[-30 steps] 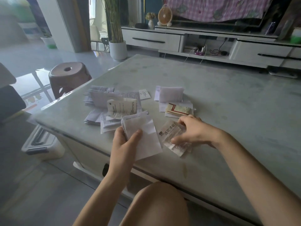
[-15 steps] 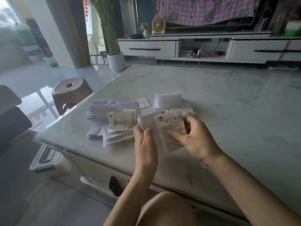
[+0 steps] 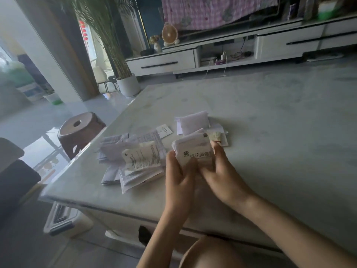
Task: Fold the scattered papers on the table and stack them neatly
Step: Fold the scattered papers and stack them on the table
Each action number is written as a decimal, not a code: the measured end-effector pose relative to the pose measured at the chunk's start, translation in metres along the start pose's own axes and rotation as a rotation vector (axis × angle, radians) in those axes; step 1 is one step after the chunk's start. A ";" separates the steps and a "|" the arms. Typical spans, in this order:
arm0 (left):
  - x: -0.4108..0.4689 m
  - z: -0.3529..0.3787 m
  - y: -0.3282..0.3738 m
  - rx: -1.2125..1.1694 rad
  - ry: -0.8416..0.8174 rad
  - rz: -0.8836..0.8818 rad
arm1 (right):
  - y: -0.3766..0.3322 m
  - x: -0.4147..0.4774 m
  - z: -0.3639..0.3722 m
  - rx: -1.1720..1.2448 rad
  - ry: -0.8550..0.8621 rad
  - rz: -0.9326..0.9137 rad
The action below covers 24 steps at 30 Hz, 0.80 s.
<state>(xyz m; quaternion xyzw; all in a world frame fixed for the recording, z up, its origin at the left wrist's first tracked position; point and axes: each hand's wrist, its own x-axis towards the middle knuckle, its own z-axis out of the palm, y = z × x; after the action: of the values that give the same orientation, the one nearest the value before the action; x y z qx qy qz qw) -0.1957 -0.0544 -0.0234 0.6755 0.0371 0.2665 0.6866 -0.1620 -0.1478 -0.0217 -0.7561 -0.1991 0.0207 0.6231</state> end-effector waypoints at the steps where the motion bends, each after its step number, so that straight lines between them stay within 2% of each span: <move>1: 0.002 -0.001 0.002 0.001 -0.023 0.052 | 0.000 0.002 -0.003 0.068 -0.021 0.002; 4: 0.006 -0.001 0.005 -0.032 -0.062 0.109 | -0.003 0.002 -0.012 0.035 -0.015 -0.082; 6: 0.006 0.001 0.003 0.015 -0.081 0.036 | 0.002 0.000 -0.015 -0.099 -0.069 -0.115; 9: 0.004 0.004 0.000 0.242 -0.125 -0.111 | 0.009 -0.002 -0.013 -0.320 -0.150 -0.119; 13: 0.006 0.006 0.005 0.321 -0.080 -0.078 | 0.003 0.004 -0.017 -0.252 -0.109 -0.044; 15: 0.006 0.004 0.005 0.194 -0.021 -0.107 | -0.002 0.011 -0.025 -0.176 -0.054 0.004; 16: 0.006 0.003 0.007 0.085 0.003 -0.168 | -0.005 0.015 -0.030 -0.114 -0.046 0.035; 18: 0.004 0.002 0.016 -0.135 -0.015 -0.417 | -0.013 0.020 -0.045 0.013 -0.075 0.134; 20: 0.001 -0.002 0.025 -0.198 -0.086 -0.622 | -0.020 0.022 -0.063 0.035 -0.148 0.236; 21: 0.000 -0.006 0.027 -0.132 -0.080 -0.612 | -0.021 0.024 -0.072 -0.010 -0.206 0.266; 22: -0.002 -0.010 0.027 0.004 -0.043 -0.509 | -0.023 0.024 -0.081 -0.089 -0.261 0.289; 24: -0.004 -0.016 0.026 0.422 0.043 -0.116 | -0.025 0.025 -0.091 -0.261 -0.347 0.290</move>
<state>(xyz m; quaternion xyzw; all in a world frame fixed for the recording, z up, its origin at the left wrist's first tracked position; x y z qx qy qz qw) -0.2135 -0.0432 -0.0013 0.7950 0.1456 0.2271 0.5433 -0.1207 -0.2213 0.0272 -0.8359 -0.1937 0.2133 0.4671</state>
